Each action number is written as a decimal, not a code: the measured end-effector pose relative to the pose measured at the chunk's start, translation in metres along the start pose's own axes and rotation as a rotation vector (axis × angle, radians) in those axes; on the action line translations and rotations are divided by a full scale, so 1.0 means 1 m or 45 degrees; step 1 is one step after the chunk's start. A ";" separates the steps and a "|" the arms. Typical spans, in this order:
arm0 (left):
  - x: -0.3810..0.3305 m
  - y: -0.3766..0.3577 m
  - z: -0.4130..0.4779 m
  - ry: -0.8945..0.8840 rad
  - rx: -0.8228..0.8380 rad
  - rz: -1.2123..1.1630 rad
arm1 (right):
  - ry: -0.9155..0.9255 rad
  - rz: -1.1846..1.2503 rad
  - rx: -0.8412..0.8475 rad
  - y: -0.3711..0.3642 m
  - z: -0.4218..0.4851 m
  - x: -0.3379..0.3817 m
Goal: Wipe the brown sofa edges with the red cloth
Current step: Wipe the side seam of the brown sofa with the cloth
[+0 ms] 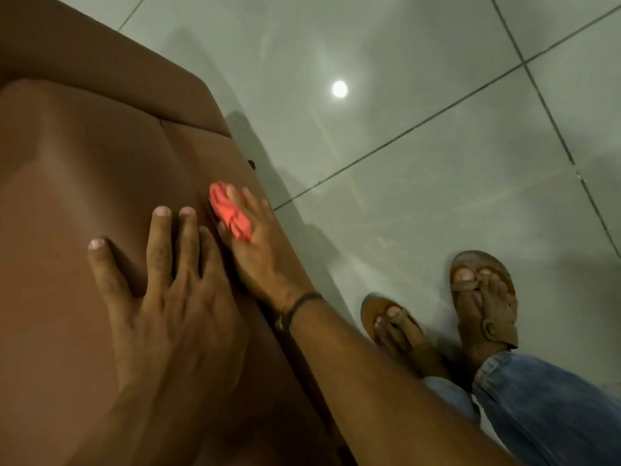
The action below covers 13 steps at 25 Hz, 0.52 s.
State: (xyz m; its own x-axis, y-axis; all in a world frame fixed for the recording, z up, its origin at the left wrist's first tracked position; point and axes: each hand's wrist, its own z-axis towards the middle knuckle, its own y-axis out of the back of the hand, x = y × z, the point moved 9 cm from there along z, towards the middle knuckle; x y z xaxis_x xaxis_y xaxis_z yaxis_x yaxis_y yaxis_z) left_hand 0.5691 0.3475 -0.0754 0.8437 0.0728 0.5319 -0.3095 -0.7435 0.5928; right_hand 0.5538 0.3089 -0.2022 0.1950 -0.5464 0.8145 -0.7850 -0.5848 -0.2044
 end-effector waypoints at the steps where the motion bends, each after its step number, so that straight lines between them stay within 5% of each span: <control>1: 0.000 -0.006 0.002 -0.025 0.025 -0.023 | 0.007 0.050 -0.027 0.008 0.014 0.001; 6: 0.005 0.005 0.012 -0.009 -0.043 -0.037 | -0.061 -0.006 -0.034 0.013 -0.040 -0.030; 9: 0.009 -0.007 0.019 -0.116 -0.025 -0.085 | 0.140 -0.127 -0.037 -0.010 0.015 0.011; 13: 0.015 0.009 0.015 -0.156 -0.306 -0.167 | 0.140 0.139 -0.047 0.014 0.069 0.001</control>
State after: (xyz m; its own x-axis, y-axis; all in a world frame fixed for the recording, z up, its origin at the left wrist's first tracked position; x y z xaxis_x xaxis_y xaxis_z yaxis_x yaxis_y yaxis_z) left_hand 0.5857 0.3321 -0.0710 0.9255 0.0657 0.3731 -0.2774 -0.5530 0.7856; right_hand 0.5832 0.2585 -0.2414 0.0433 -0.5355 0.8434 -0.8193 -0.5022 -0.2768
